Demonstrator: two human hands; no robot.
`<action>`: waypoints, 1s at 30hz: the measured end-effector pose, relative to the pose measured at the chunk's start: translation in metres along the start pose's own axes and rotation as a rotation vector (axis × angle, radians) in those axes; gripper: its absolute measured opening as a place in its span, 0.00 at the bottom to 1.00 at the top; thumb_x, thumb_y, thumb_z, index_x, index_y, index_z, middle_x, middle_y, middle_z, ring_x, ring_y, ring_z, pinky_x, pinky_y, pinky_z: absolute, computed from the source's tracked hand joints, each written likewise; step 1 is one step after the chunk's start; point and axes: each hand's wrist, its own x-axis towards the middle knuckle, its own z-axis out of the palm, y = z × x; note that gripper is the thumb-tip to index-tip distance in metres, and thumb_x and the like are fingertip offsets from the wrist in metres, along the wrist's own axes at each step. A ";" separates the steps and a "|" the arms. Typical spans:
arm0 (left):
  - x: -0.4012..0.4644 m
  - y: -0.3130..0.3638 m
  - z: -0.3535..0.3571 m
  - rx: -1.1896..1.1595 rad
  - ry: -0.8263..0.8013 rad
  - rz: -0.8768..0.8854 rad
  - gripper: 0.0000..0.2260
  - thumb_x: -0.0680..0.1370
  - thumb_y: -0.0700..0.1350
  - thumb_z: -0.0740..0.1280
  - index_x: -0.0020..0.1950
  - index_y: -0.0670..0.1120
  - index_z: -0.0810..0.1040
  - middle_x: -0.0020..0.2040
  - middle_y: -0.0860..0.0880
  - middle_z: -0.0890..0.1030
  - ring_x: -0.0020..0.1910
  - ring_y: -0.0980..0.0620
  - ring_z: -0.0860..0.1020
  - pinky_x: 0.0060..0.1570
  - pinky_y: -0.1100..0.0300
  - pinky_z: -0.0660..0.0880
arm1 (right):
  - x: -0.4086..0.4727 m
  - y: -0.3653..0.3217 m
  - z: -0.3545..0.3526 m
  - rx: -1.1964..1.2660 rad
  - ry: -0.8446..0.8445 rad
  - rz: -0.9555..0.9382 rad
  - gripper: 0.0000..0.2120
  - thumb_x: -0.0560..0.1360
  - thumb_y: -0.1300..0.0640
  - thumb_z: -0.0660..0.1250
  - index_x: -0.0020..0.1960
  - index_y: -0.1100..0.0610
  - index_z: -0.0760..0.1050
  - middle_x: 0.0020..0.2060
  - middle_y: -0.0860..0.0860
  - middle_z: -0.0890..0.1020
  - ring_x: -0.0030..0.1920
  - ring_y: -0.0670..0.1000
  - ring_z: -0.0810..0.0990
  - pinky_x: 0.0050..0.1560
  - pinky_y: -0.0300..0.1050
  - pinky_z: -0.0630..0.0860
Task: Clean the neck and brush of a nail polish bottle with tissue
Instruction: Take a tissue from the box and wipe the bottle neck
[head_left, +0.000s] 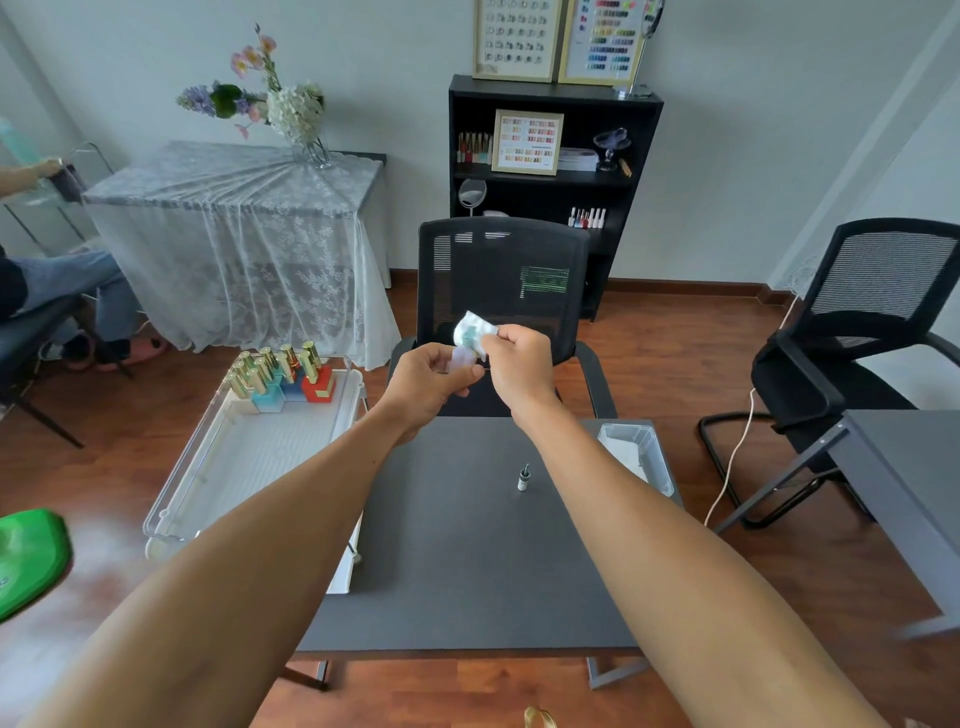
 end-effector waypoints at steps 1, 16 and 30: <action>-0.001 0.000 0.001 0.003 0.026 -0.013 0.16 0.76 0.47 0.79 0.57 0.42 0.81 0.43 0.47 0.84 0.36 0.56 0.80 0.38 0.59 0.74 | -0.003 0.000 0.002 -0.010 0.012 0.011 0.16 0.73 0.67 0.63 0.27 0.59 0.66 0.18 0.42 0.66 0.23 0.43 0.65 0.23 0.33 0.60; -0.004 -0.013 0.000 0.311 0.198 -0.055 0.17 0.71 0.51 0.83 0.48 0.50 0.77 0.45 0.51 0.82 0.37 0.56 0.82 0.33 0.63 0.73 | -0.013 0.005 -0.004 0.076 0.206 0.120 0.14 0.75 0.66 0.61 0.33 0.54 0.72 0.29 0.46 0.72 0.31 0.46 0.68 0.29 0.37 0.63; -0.009 -0.044 -0.002 0.064 0.068 -0.090 0.18 0.76 0.49 0.79 0.62 0.44 0.81 0.52 0.46 0.86 0.47 0.49 0.87 0.46 0.56 0.83 | -0.020 0.052 -0.012 0.262 0.178 0.354 0.10 0.79 0.62 0.68 0.44 0.49 0.79 0.46 0.49 0.84 0.45 0.51 0.84 0.32 0.38 0.77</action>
